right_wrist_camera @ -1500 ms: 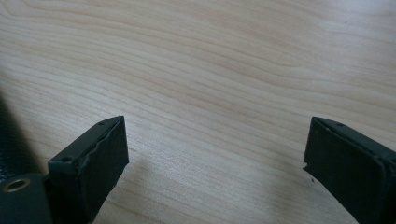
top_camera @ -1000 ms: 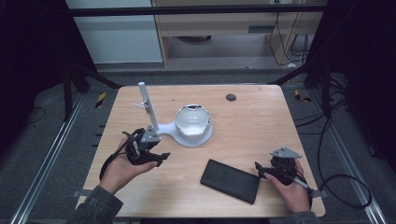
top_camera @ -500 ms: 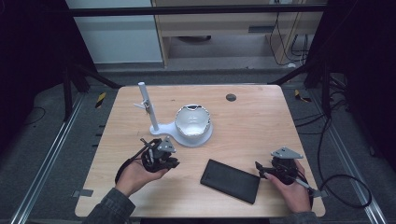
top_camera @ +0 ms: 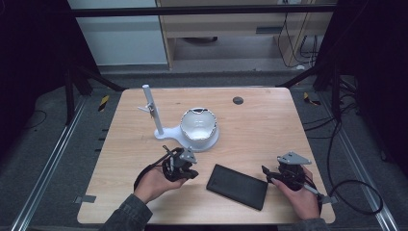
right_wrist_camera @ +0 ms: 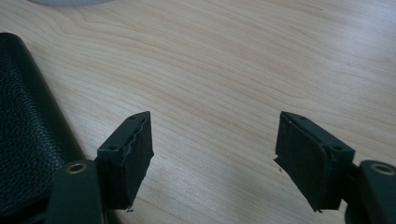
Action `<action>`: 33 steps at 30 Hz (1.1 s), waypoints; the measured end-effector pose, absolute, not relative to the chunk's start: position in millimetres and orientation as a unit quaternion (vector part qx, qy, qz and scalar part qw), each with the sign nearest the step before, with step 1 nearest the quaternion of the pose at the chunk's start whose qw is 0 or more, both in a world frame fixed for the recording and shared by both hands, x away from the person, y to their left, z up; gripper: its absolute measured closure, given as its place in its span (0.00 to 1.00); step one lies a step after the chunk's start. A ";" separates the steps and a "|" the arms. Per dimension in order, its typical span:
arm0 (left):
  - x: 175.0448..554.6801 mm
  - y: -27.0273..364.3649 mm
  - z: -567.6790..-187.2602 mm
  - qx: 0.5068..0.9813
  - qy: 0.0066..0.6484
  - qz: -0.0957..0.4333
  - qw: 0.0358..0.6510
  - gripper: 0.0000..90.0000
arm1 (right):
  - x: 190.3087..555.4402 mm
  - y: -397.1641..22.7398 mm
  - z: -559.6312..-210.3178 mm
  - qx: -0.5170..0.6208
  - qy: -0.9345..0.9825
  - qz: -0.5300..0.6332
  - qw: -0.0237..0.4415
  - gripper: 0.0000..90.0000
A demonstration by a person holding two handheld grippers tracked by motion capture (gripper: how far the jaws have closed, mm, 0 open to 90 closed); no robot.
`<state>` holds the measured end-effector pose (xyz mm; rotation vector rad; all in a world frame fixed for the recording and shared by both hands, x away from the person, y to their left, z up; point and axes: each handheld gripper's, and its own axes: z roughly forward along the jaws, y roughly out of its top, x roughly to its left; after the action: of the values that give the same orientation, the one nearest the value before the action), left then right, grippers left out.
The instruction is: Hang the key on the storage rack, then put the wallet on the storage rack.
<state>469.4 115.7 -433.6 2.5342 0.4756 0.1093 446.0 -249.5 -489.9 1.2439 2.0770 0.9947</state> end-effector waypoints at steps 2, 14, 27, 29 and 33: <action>469.5 112.2 -437.6 0.947 0.171 0.036 0.270 1.00 | 445.9 -248.8 -489.6 0.454 0.768 0.368 0.260 0.33; 468.6 101.5 -456.4 0.959 0.153 0.010 0.240 1.00 | 445.6 -245.0 -489.7 0.444 0.774 0.370 0.257 0.38; 467.5 88.6 -468.7 0.966 0.142 -0.005 0.216 1.00 | 445.3 -244.7 -489.0 0.445 0.773 0.374 0.253 0.37; 466.9 87.4 -470.0 0.967 0.140 -0.006 0.215 1.00 | 445.6 -244.8 -489.3 0.444 0.774 0.374 0.254 0.37; 466.5 85.2 -470.9 0.968 0.134 -0.006 0.212 1.00 | 445.2 -244.6 -489.0 0.445 0.773 0.375 0.253 0.36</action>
<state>466.5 85.2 -470.9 2.6875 0.3734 -0.0155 445.2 -244.6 -489.0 1.2100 2.1023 1.0191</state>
